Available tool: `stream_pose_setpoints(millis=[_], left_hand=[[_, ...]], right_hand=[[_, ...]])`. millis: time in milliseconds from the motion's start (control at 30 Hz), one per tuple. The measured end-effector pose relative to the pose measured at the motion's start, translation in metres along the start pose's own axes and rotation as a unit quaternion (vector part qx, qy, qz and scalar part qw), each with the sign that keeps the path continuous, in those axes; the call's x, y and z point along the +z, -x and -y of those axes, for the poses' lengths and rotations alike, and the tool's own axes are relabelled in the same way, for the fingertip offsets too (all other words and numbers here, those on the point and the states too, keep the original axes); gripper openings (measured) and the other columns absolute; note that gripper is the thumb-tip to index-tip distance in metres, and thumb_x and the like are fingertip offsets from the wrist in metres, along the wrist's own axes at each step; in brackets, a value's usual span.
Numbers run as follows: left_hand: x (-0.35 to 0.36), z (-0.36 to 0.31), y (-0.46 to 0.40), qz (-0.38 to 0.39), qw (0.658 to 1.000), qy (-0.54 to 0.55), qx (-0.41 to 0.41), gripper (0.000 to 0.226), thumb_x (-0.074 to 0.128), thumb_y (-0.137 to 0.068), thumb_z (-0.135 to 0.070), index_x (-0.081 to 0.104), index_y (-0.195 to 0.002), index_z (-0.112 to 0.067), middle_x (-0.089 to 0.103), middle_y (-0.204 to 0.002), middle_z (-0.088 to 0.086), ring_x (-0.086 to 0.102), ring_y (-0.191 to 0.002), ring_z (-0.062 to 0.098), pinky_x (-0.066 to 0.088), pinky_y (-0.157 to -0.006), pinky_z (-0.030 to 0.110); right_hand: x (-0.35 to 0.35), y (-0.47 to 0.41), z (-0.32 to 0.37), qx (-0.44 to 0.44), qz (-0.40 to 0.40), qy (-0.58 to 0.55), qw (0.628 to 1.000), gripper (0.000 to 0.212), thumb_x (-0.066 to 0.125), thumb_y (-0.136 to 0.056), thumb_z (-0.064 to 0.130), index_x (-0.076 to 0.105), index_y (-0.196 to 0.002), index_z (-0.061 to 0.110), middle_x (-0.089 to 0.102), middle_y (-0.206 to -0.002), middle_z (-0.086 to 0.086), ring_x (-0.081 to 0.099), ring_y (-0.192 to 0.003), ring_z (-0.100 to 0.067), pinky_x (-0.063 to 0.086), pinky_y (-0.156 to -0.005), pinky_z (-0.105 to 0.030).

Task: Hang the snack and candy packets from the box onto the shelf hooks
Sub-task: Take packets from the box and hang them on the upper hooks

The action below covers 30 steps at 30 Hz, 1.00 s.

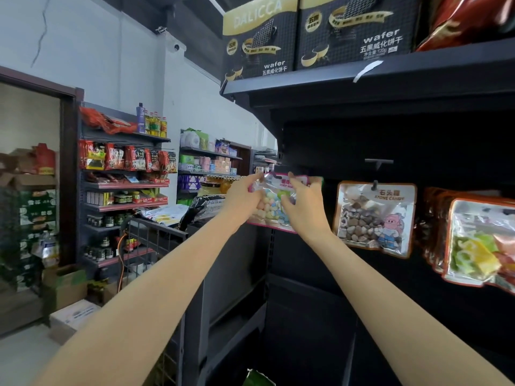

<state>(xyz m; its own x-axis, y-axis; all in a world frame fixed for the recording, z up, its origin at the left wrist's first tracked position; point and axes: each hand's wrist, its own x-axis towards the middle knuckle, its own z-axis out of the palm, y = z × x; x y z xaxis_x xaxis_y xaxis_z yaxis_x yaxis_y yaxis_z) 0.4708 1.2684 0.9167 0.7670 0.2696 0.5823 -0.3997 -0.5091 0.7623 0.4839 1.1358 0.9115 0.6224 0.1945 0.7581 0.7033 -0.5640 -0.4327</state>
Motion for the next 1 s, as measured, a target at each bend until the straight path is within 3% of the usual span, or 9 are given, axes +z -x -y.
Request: stream_pose_setpoints(millis=[33, 100, 167, 233, 367, 500, 700, 800, 1000], left_hand=[[0.003, 0.000, -0.003, 0.003, 0.999, -0.031, 0.009, 0.053, 0.050, -0.094, -0.006, 0.039, -0.143, -0.023, 0.057, -0.120, 0.001, 0.058, -0.090, 0.008, 0.051, -0.070, 0.014], [0.009, 0.000, -0.007, 0.005, 0.997, -0.069, 0.018, 0.055, 0.052, -0.093, -0.005, 0.038, -0.143, -0.023, 0.053, -0.133, 0.005, 0.059, -0.103, 0.015, 0.050, -0.082, 0.020], [0.014, -0.001, -0.010, -0.009, 0.992, -0.120, 0.026, 0.053, 0.053, -0.093, -0.007, 0.040, -0.142, -0.023, 0.053, -0.134, 0.008, 0.058, -0.111, 0.020, 0.045, -0.081, 0.018], [0.016, 0.000, -0.014, -0.036, 0.986, -0.160, 0.036, 0.047, 0.052, -0.094, -0.009, 0.044, -0.139, -0.023, 0.054, -0.130, 0.010, 0.056, -0.116, 0.024, 0.043, -0.082, 0.016], [0.012, -0.001, -0.007, -0.069, 0.976, -0.201, 0.050, 0.042, 0.054, -0.093, -0.014, 0.049, -0.134, -0.022, 0.047, -0.129, 0.009, 0.052, -0.116, 0.025, 0.046, -0.094, 0.034], [-0.007, 0.002, 0.012, -0.095, 0.947, -0.290, 0.100, 0.031, 0.054, -0.093, -0.019, 0.055, -0.124, -0.022, 0.054, -0.120, 0.004, 0.053, -0.109, 0.022, 0.049, -0.089, 0.040], [-0.063, 0.032, 0.076, -0.137, 0.905, -0.393, 0.082, 0.025, 0.052, -0.092, -0.023, 0.058, -0.116, -0.020, 0.063, -0.101, 0.000, 0.059, -0.093, 0.021, 0.049, -0.075, 0.037], [-0.105, 0.069, 0.123, -0.132, 0.895, -0.425, 0.021, 0.020, 0.055, -0.091, -0.027, 0.060, -0.110, -0.022, 0.066, -0.095, -0.004, 0.061, -0.087, 0.017, 0.050, -0.072, 0.034], [-0.215, 0.169, 0.231, -0.141, 0.886, -0.403, -0.180, 0.011, 0.060, -0.088, -0.024, 0.063, -0.098, -0.021, 0.066, -0.083, -0.007, 0.061, -0.076, 0.010, 0.042, -0.063, 0.025]], right_hand=[[0.002, -0.002, -0.004, -0.002, -0.003, 0.034, 0.999, 0.055, 0.051, -0.096, 0.010, 0.032, -0.147, 0.016, 0.018, -0.147, -0.015, 0.048, -0.113, -0.019, 0.039, -0.096, -0.020], [0.007, -0.005, -0.010, -0.002, -0.010, 0.128, 0.992, 0.059, 0.055, -0.093, 0.009, 0.031, -0.146, 0.015, 0.011, -0.149, -0.015, 0.028, -0.134, -0.028, 0.044, -0.101, -0.032], [0.010, -0.006, -0.012, -0.014, -0.033, 0.214, 0.976, 0.061, 0.061, -0.089, 0.011, 0.034, -0.144, 0.014, 0.009, -0.150, -0.016, 0.018, -0.137, -0.031, 0.042, -0.101, -0.037], [0.012, -0.006, -0.012, -0.037, -0.058, 0.249, 0.966, 0.062, 0.067, -0.084, 0.008, 0.040, -0.140, 0.010, 0.015, -0.150, -0.018, 0.022, -0.136, -0.033, 0.039, -0.104, -0.040], [0.013, 0.000, -0.008, -0.092, -0.098, 0.204, 0.970, 0.040, 0.073, -0.072, -0.003, 0.061, -0.111, 0.001, 0.045, -0.131, -0.020, 0.046, -0.118, -0.035, 0.052, -0.089, -0.042], [0.015, 0.011, 0.004, -0.140, -0.009, 0.116, 0.983, 0.022, 0.050, -0.093, 0.008, 0.057, -0.113, 0.004, 0.051, -0.120, -0.011, 0.048, -0.109, -0.024, 0.048, -0.084, -0.033], [0.057, 0.044, 0.040, -0.147, 0.083, -0.019, 0.985, 0.024, 0.042, -0.094, 0.010, 0.056, -0.114, 0.010, 0.054, -0.111, -0.005, 0.047, -0.105, -0.020, 0.038, -0.081, -0.029], [0.100, 0.076, 0.069, -0.146, 0.146, -0.088, 0.974, 0.021, 0.043, -0.093, 0.012, 0.060, -0.106, 0.014, 0.059, -0.105, -0.004, 0.052, -0.099, -0.019, 0.044, -0.079, -0.034], [0.226, 0.170, 0.143, -0.149, 0.303, -0.154, 0.928, 0.016, 0.047, -0.092, 0.013, 0.062, -0.096, 0.015, 0.063, -0.096, -0.004, 0.057, -0.091, -0.021, 0.045, -0.074, -0.035]])
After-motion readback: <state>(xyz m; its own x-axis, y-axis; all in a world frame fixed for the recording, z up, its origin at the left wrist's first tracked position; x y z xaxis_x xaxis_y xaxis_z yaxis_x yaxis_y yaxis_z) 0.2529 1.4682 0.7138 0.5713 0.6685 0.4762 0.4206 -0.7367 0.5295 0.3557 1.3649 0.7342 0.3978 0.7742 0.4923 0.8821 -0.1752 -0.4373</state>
